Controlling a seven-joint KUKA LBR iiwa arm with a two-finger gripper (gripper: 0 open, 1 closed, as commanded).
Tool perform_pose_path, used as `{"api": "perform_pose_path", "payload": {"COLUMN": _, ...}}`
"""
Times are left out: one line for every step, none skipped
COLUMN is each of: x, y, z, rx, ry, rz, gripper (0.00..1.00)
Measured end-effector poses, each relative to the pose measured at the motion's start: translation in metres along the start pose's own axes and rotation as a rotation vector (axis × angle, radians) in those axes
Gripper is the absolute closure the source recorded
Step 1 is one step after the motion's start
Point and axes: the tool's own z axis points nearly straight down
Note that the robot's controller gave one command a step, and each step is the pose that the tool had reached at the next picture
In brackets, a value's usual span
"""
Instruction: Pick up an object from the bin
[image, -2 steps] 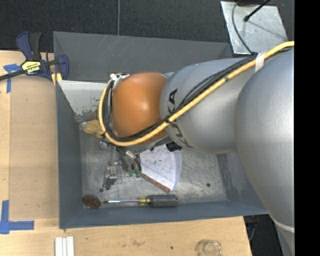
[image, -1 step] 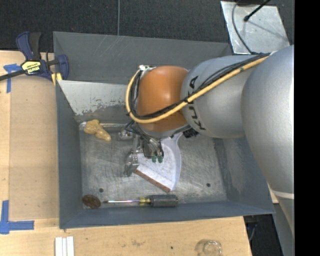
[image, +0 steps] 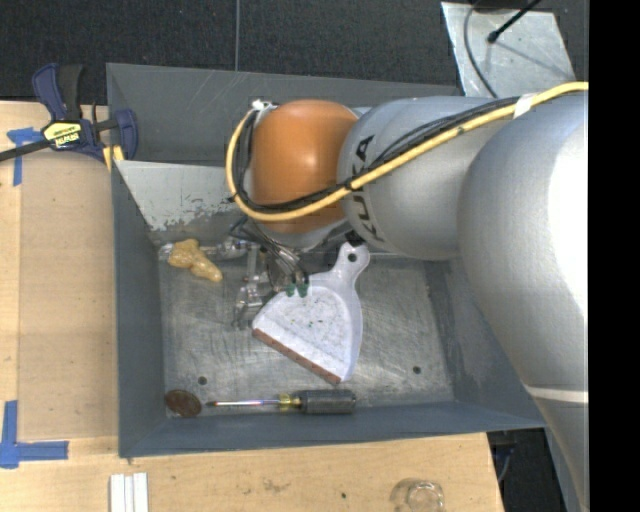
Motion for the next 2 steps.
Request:
{"api": "perform_pose_path", "payload": {"x": -0.036, "y": 0.026, "z": -0.004, "rx": -0.006, "ry": -0.005, "rz": 0.055, "gripper": 0.0}}
{"api": "perform_pose_path", "payload": {"x": -0.039, "y": 0.044, "z": 0.043, "rx": -0.005, "ry": -0.016, "rz": 0.075, "gripper": 0.0}}
